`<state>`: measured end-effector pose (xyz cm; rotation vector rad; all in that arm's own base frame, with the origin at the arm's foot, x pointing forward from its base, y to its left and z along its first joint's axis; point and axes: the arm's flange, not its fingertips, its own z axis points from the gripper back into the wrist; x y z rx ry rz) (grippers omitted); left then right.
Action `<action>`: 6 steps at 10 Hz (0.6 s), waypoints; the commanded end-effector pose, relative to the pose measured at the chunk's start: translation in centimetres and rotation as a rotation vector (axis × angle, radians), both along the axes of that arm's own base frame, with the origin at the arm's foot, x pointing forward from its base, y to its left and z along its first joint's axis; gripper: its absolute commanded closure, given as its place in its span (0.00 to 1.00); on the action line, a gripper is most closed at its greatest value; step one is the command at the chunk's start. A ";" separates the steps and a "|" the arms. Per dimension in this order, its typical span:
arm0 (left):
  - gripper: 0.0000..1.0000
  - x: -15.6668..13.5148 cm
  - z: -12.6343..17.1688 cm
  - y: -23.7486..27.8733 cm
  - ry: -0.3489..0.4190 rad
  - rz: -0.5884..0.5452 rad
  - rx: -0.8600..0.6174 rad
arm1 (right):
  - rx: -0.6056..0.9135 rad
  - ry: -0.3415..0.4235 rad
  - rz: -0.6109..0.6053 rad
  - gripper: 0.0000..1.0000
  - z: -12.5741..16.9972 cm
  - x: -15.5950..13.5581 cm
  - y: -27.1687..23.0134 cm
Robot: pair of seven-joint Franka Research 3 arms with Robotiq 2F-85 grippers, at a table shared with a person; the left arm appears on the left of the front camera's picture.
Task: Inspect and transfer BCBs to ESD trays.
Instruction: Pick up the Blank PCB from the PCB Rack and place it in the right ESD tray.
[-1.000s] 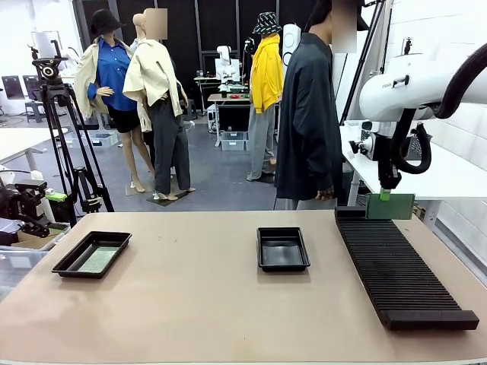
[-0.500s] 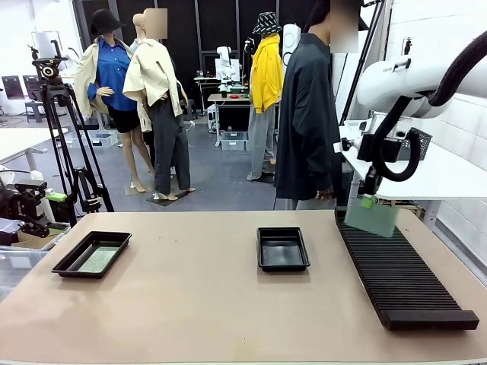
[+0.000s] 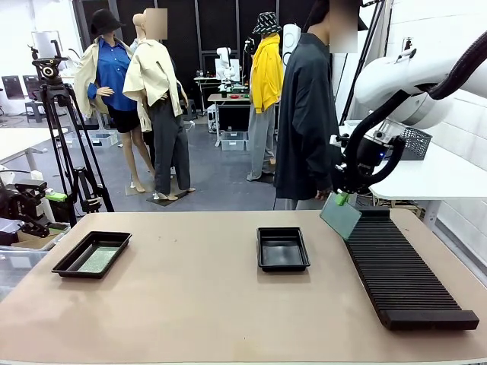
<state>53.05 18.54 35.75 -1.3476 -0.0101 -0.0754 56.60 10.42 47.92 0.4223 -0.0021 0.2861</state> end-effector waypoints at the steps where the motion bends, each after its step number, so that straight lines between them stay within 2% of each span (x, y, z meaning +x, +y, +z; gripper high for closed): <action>1: 0.00 -0.1 0.2 0.0 -0.001 -0.005 0.002 | 0.062 0.002 -0.156 1.00 -0.1 -0.8 1.0; 2: 0.00 -0.1 0.2 0.0 -0.001 -0.005 0.002 | 0.101 0.007 -0.217 1.00 -0.1 -1.0 1.3; 4: 0.00 -0.1 0.2 0.0 -0.001 -0.005 0.002 | 0.196 0.072 -0.364 1.00 0.2 0.1 1.7; 6: 0.00 -0.1 0.2 0.0 -0.001 -0.005 0.002 | 0.254 0.088 -0.527 1.00 0.1 1.3 2.1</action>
